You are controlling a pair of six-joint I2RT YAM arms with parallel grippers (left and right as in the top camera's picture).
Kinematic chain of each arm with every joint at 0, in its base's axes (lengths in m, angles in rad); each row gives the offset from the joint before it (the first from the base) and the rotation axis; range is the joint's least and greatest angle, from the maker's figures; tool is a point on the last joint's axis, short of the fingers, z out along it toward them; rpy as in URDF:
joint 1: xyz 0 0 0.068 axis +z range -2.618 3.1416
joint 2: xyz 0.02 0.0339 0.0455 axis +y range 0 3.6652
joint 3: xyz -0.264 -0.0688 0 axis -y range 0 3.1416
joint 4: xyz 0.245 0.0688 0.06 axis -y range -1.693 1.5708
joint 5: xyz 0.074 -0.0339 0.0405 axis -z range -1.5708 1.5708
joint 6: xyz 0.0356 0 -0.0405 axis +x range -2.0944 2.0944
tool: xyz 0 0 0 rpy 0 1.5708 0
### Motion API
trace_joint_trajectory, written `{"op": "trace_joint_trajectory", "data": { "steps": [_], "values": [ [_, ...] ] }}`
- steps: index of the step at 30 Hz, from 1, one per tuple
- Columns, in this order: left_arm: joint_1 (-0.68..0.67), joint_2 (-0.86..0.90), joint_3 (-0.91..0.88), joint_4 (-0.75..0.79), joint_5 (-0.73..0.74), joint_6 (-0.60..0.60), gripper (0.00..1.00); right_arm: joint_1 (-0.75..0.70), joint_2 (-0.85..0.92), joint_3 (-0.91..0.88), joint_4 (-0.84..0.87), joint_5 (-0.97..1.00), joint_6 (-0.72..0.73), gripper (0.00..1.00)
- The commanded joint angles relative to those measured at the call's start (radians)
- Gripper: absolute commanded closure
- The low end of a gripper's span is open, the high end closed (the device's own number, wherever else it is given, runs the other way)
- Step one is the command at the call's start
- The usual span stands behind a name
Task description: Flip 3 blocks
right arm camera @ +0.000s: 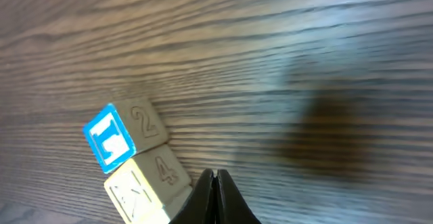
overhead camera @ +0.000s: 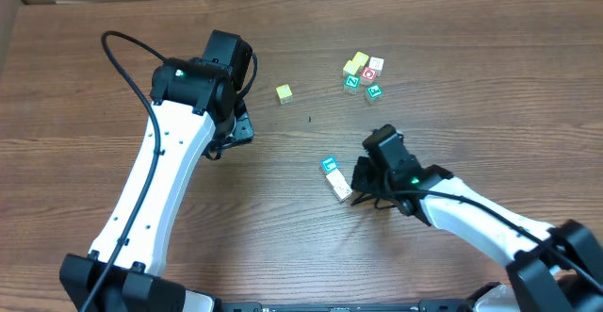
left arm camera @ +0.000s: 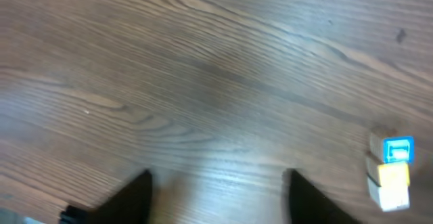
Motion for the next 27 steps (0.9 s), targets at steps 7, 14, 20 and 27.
{"op": "trace_joint_trajectory", "data": {
  "steps": [7, 14, 20, 27],
  "values": [
    [-0.005, 0.042, -0.017, 0.024, -0.051, -0.037, 0.01, 0.011, 0.073, -0.009, 0.013, -0.038, 0.000, 0.96],
    [-0.005, 0.042, -0.017, 0.024, -0.051, -0.037, 0.00, 0.011, 0.073, -0.009, 0.014, -0.155, 0.007, 0.96],
    [-0.005, 0.042, -0.017, 0.024, -0.051, -0.037, 0.00, 0.011, 0.073, -0.009, -0.015, -0.156, 0.094, 0.96],
    [-0.005, 0.042, -0.017, 0.024, -0.051, -0.037, 0.00, 0.011, 0.073, -0.009, -0.014, -0.155, 0.101, 0.96]
  ]
}}
